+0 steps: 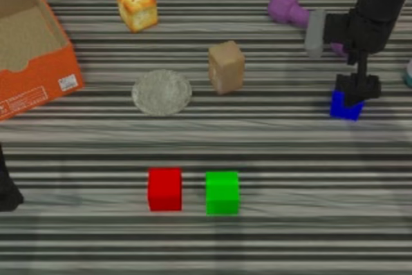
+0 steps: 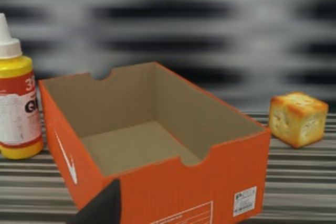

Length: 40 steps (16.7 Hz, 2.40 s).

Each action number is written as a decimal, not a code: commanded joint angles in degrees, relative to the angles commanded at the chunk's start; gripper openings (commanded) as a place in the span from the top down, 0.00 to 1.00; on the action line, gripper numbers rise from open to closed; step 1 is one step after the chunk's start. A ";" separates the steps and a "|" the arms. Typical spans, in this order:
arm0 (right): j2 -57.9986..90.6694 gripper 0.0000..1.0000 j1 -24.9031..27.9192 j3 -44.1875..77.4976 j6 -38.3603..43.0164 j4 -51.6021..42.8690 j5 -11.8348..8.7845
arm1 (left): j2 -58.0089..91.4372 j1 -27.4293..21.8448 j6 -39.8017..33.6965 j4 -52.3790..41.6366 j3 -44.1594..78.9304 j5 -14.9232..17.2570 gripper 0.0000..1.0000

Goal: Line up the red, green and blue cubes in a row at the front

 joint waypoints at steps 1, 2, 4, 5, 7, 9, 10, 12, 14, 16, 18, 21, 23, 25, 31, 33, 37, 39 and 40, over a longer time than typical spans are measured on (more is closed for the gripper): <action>0.46 0.00 0.00 -1.68 0.00 2.23 0.01 | 0.00 0.00 0.00 0.00 0.00 0.00 0.00; 0.99 0.00 -0.01 -3.49 -0.02 4.69 0.01 | 0.00 0.00 0.00 0.00 0.00 0.00 0.00; 2.07 0.00 -0.04 -7.02 -0.03 9.52 0.03 | 0.00 0.00 0.00 0.00 0.00 0.00 0.00; 2.55 0.00 -0.05 -8.47 -0.05 11.41 0.03 | 0.00 0.00 0.00 0.00 0.00 0.00 0.00; 3.10 0.00 -0.08 -10.12 -0.08 13.35 0.04 | 0.00 0.00 0.00 0.00 0.00 0.00 0.00; 3.13 0.00 -0.08 -10.21 -0.08 13.45 0.04 | 0.00 0.00 0.00 0.00 0.00 0.00 0.00; 3.13 0.00 -0.08 -10.21 -0.08 13.45 0.04 | 0.00 0.00 0.00 0.00 0.00 0.00 0.00; 3.13 0.08 -0.08 -10.21 -0.08 13.45 0.04 | 0.00 0.00 0.00 0.00 0.00 0.00 0.00; 3.13 0.23 -0.08 -10.21 -0.08 13.45 0.04 | 0.00 0.00 0.00 0.00 0.00 0.00 0.00; 3.13 0.38 -0.08 -10.21 -0.08 13.45 0.04 | 0.00 0.00 0.00 0.00 0.00 0.00 0.00; 3.13 0.53 -0.08 -10.21 -0.08 13.45 0.04 | 0.00 0.00 0.00 0.00 0.00 0.00 0.00; 3.13 0.75 -0.08 -10.21 -0.08 13.45 0.04 | 0.00 0.00 0.00 0.00 0.00 0.00 0.00; 3.13 0.90 -0.08 -10.21 -0.08 13.45 0.04 | 0.00 0.00 0.00 0.00 0.00 0.00 0.00; 3.13 1.00 -0.08 -10.21 -0.08 13.45 0.04 | 0.00 0.00 0.00 0.00 0.00 0.00 0.00; 3.13 1.00 -0.08 -10.21 -0.08 13.45 0.04 | 0.00 0.00 0.00 0.00 0.00 0.00 0.00; 1.36 1.00 0.12 -10.40 0.71 12.13 -0.35 | 0.00 0.00 0.00 0.00 0.00 0.00 0.00; 0.55 1.00 0.44 -6.85 0.42 8.02 -0.42 | 0.00 0.00 0.00 0.00 0.00 0.00 0.00; -0.33 1.00 0.49 -3.69 0.50 3.60 -0.42 | 0.00 0.00 0.00 0.00 0.00 0.00 0.00; -0.76 1.00 0.49 -2.19 0.56 1.51 -0.41 | 0.00 0.00 0.00 0.00 0.00 0.00 0.00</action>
